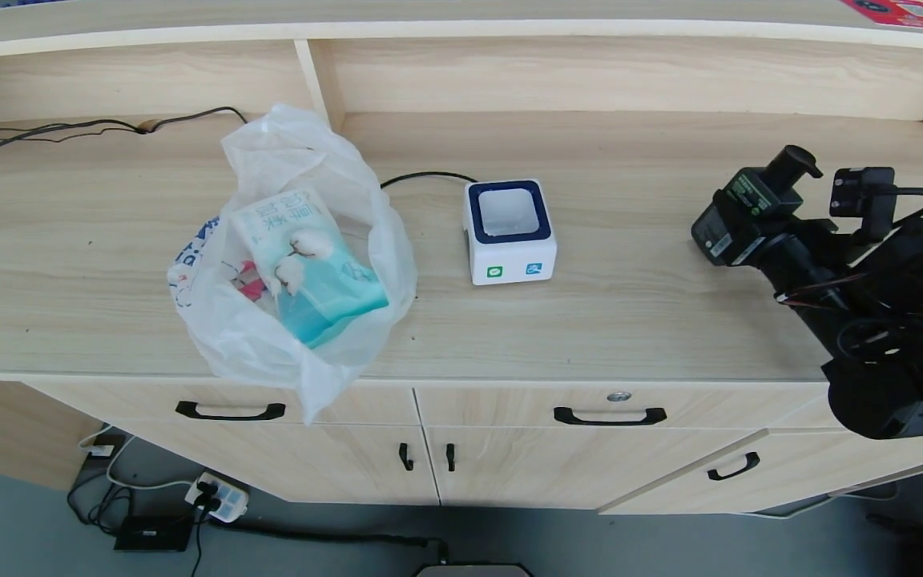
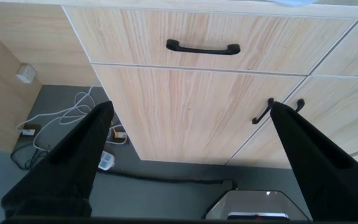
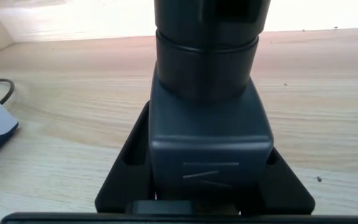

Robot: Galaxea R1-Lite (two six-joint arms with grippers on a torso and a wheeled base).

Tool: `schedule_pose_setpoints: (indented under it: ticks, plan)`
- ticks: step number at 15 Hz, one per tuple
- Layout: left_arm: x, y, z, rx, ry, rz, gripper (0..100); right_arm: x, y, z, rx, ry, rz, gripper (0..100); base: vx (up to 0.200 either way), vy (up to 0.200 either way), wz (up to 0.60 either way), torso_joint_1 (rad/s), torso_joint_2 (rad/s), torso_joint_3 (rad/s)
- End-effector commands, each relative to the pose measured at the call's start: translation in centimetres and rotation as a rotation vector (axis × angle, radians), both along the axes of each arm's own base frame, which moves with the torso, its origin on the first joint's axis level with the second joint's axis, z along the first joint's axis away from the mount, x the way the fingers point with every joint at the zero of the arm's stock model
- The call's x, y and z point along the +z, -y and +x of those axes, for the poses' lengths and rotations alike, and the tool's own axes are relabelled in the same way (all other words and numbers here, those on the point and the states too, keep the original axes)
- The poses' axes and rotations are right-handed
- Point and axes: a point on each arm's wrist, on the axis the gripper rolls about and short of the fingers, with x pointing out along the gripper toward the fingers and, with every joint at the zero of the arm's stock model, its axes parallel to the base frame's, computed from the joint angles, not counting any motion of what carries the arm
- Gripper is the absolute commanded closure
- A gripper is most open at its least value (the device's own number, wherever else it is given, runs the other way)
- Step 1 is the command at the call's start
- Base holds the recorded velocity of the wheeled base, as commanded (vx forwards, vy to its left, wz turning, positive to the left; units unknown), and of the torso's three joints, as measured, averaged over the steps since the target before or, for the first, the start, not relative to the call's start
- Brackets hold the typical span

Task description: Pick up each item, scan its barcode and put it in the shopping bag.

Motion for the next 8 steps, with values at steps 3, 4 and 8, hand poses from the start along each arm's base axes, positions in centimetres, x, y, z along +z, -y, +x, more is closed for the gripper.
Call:
schedule_pose_setpoints:
  ticks: [3, 4, 8]
  plan:
    - [0.0, 0.0, 0.0, 0.0, -0.001, -0.009, 0, 5.2, -4.1, -6.4, 0.146, 0.121, 0.036, 100, 0.0, 0.0, 0.0, 0.0, 0.0, 0.0]
    - [0.0, 0.0, 0.0, 0.0, 0.001, -0.009, 0, 6.1, -5.9, -8.0, 0.181, 0.142, 0.078, 100, 0.0, 0.0, 0.0, 0.0, 0.0, 0.0]
    - [0.0, 0.0, 0.0, 0.0, -0.004, -0.008, 0, 7.7, -13.1, -14.7, 0.376, 0.096, 0.333, 100, 0.0, 0.0, 0.0, 0.0, 0.0, 0.0]
